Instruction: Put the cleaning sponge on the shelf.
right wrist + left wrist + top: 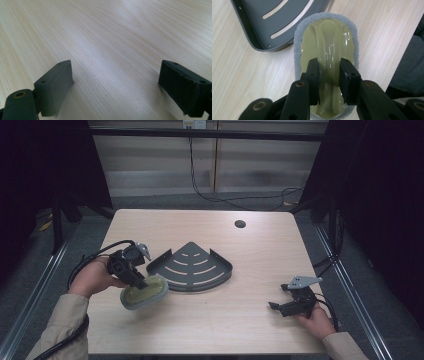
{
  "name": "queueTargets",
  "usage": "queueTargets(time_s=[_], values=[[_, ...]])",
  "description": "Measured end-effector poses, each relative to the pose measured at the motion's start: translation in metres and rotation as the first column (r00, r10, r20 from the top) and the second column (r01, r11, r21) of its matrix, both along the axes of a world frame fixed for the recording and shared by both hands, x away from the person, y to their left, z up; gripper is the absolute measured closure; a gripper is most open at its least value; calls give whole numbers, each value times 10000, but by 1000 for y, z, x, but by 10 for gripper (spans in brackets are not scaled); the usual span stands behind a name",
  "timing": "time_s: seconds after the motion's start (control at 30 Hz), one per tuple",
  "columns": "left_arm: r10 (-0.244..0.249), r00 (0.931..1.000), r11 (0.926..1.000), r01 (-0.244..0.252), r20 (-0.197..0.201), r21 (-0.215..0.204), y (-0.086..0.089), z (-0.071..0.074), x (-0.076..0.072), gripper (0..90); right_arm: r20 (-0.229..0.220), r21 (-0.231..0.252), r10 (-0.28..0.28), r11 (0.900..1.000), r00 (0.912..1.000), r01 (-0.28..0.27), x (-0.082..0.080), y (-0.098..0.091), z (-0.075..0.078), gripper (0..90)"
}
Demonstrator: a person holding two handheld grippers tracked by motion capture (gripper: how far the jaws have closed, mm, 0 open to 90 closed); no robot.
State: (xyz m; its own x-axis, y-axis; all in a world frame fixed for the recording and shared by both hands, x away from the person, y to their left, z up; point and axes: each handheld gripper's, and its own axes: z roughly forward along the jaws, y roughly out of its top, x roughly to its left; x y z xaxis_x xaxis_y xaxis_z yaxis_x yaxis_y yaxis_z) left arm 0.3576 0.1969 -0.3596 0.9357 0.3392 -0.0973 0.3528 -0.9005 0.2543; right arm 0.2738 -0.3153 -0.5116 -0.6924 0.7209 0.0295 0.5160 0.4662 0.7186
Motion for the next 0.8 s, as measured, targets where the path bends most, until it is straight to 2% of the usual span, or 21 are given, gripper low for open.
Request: queueTargets(time_s=[0.07,0.23,0.33,0.5,0.53,0.63,0.8], values=[[203,9998,9998,-203,-82,19,0,2,1,717,3,-1,3,10000,10000,-3,0,0,0,117],[478,9988,9988,-479,71,35,0,5,4,717,4,0,1,10000,10000,-1,0,0,0,117],[743,9972,9972,-742,-7,52,-1,8,6,717,4,0,2,10000,10000,-2,0,0,0,117],[840,9964,9965,-840,114,36,-1,12,9,717,36,-3,20,10000,10000,-20,0,0,0,117],[890,9960,9960,-890,10,12,-2,13,9,717,37,-5,19,10000,10000,-19,0,0,0,117],[1107,9939,9938,-1107,30,-49,-2,14,11,717,34,-1,20,10000,10000,-20,0,0,0,117],[1300,9915,9915,-1299,-13,95,-1,17,15,717,36,-2,19,10000,10000,-19,0,0,0,117]])
